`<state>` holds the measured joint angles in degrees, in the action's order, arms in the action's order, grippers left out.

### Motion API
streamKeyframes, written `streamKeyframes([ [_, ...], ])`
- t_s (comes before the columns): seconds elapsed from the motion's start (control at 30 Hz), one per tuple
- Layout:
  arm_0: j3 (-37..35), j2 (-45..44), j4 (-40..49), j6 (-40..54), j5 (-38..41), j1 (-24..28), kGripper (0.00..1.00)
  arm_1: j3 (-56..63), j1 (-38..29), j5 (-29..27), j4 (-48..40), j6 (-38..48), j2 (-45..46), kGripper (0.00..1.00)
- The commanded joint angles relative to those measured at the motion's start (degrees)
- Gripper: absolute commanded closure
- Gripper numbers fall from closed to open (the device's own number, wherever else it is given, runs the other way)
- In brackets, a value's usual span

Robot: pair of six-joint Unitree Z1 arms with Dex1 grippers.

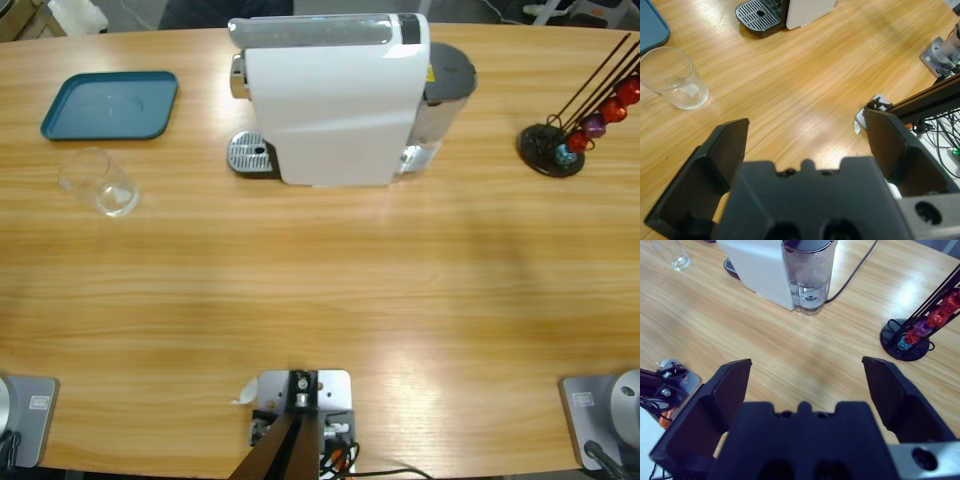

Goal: Pour coffee

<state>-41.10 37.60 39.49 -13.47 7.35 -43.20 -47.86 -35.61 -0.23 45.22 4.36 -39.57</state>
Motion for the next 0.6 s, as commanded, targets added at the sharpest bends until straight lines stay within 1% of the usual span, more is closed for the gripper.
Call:
streamKeyframes([
  [0.03,1.8,1.6,-0.6,-0.1,0.0,-0.5,0.0,1.8,0.8,-0.4,-0.6,0.5,-1.6,0.0],
  [0.27,1.8,1.4,-0.8,-0.1,0.0,-0.5,0.0,1.8,0.8,-0.4,-0.7,0.4,-1.7,0.0],
  [0.4,0.3,5.0,-1.3,-0.7,0.0,-0.6,0.018,1.8,0.8,-0.4,-0.7,0.4,-1.6,0.0],
  [0.5,-0.1,9.6,-5.8,-9.3,2.1,-0.3,0.02,1.9,0.8,-0.4,-0.9,0.3,-1.7,0.0],
  [0.53,-0.7,11.0,-7.6,-12.9,1.8,0.9,0.023,1.9,0.8,-0.4,-0.9,0.3,-1.7,0.0],
  [0.6,-4.1,15.1,-10.4,-17.2,2.0,5.4,0.023,1.9,0.8,-0.4,-0.9,0.2,-1.6,0.0],
])
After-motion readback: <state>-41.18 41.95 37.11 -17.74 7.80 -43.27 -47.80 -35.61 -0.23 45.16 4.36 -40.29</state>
